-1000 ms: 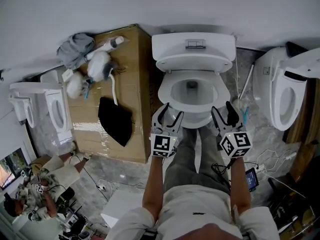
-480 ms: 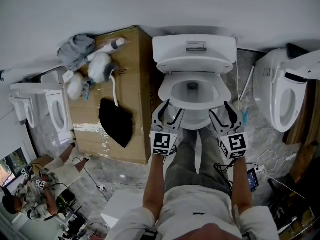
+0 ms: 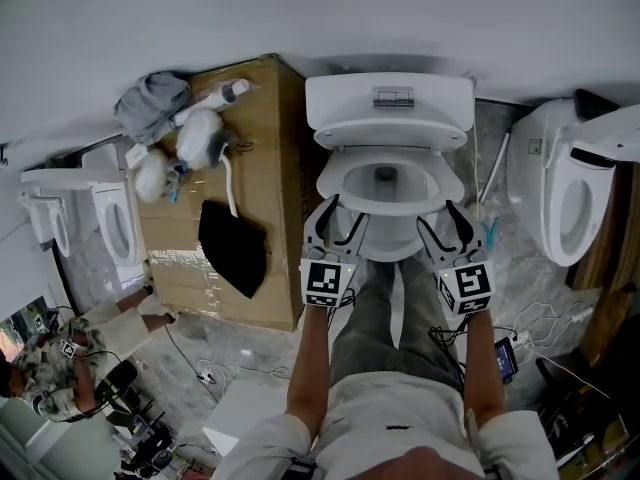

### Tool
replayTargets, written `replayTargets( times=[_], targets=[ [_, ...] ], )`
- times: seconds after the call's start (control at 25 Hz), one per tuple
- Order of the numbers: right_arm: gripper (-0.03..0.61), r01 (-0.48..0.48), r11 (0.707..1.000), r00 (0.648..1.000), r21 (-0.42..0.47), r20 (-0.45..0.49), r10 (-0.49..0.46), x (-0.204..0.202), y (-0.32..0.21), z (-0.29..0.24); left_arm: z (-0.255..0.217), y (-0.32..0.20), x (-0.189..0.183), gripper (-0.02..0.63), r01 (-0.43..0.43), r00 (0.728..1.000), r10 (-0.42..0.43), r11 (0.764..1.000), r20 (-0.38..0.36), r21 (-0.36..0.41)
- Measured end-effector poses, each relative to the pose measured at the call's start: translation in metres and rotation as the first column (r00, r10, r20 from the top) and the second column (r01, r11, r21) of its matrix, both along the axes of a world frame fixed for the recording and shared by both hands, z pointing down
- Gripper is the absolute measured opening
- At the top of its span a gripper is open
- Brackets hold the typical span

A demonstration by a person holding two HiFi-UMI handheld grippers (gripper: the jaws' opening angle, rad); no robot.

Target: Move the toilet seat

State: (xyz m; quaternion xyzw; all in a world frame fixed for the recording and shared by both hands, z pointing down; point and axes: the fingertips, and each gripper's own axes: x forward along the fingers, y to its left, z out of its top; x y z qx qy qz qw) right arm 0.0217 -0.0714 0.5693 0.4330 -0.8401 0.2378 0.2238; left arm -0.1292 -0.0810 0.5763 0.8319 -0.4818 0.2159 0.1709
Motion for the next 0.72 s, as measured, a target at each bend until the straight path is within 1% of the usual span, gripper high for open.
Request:
replayTargets(
  times=[0.12,0.72],
  targets=[
    [0.265,-0.011,1.000,1.000,0.006,0.000,0.011,0.001,-0.006,-0.001,-0.002,-0.005,0.000,0.258,0.002,1.000,-0.002,1.000,-0.004,0.003],
    [0.256,-0.034,0.999,0.999,0.022,0.016,0.034,0.002,-0.032,-0.006,-0.007,-0.030,-0.001,0.258,0.034,0.999,-0.034,0.999,-0.006,0.020]
  ],
)
